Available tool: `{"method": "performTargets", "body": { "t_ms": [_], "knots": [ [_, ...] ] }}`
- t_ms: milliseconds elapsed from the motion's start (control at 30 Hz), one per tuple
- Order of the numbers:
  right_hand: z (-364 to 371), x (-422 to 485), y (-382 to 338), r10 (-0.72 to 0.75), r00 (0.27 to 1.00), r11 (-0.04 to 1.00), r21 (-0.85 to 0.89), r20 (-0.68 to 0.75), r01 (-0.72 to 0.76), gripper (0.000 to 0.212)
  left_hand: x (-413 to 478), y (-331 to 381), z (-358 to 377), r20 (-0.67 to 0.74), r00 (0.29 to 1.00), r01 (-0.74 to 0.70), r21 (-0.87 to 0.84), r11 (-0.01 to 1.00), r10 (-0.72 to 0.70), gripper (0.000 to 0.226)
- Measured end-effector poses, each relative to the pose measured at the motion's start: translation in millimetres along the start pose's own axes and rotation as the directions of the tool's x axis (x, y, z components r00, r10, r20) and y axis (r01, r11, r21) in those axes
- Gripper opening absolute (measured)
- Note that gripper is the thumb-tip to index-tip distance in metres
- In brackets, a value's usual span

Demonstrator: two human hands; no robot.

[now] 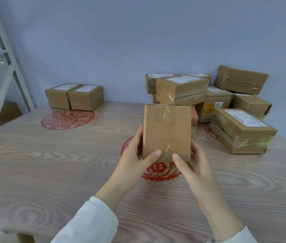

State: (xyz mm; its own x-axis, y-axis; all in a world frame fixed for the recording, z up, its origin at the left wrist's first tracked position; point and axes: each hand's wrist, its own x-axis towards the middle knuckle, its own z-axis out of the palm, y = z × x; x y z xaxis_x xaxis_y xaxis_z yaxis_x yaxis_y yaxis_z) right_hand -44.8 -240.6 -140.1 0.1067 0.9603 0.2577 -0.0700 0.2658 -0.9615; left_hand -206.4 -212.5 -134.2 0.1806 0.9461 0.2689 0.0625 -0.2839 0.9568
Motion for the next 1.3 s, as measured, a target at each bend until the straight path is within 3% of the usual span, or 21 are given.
{"method": "performTargets", "body": {
  "t_ms": [67, 200, 400, 533, 633, 800, 933, 1133, 1300],
  "knots": [
    [0.1, 1.7, -0.2, -0.002, 1.000, 1.000, -0.030, 0.011, 0.003, 0.084, 0.3, -0.2, 0.2, 0.013, 1.000, -0.004, -0.006, 1.000, 0.004, 0.095],
    [-0.5, 1.6, 1.6, -0.024, 1.000, 0.996, -0.083, -0.001, 0.024, 0.085, 1.3, 1.9, 0.2, 0.016, 0.999, -0.042, 0.028, 0.999, 0.042, 0.093],
    [1.2, 3.6, -1.5, -0.032, 0.997, 0.998, -0.059, -0.076, 0.028, 0.061, 2.6, 2.2, -3.6, 0.064, 0.996, -0.067, 0.023, 0.997, 0.066, 0.078],
    [1.9, 3.7, 0.7, -0.055, 0.994, 0.994, -0.103, -0.098, 0.045, 0.040, 1.5, 5.2, -2.0, 0.057, 0.996, -0.071, 0.032, 0.997, 0.069, 0.081],
    [4.1, 2.1, 1.1, -0.088, 0.995, 0.989, -0.120, -0.057, 0.080, 0.052, 1.2, 7.6, -0.9, 0.001, 0.999, -0.045, 0.010, 0.999, 0.045, 0.084],
    [5.1, 3.0, -4.6, -0.127, 0.987, 0.983, -0.145, -0.095, 0.112, 0.066, -2.2, 8.7, 3.4, 0.050, 0.995, -0.088, 0.007, 0.996, 0.087, 0.089],
    [3.5, 3.6, -3.2, -0.138, 0.988, 0.978, -0.167, -0.065, 0.126, 0.069, 0.2, 11.6, 3.8, -0.020, 0.995, -0.098, -0.012, 0.995, 0.098, 0.075],
    [2.2, 2.5, -4.3, -0.121, 0.989, 0.988, -0.109, -0.081, 0.112, 0.058, -2.2, 9.1, 5.9, 0.017, 0.995, -0.095, 0.006, 0.995, 0.095, 0.080],
    [5.1, 2.4, -2.4, -0.133, 0.989, 0.983, -0.140, -0.068, 0.122, 0.056, -0.8, 13.4, 6.9, -0.053, 0.994, -0.095, -0.041, 0.995, 0.093, 0.069]
  ]
}}
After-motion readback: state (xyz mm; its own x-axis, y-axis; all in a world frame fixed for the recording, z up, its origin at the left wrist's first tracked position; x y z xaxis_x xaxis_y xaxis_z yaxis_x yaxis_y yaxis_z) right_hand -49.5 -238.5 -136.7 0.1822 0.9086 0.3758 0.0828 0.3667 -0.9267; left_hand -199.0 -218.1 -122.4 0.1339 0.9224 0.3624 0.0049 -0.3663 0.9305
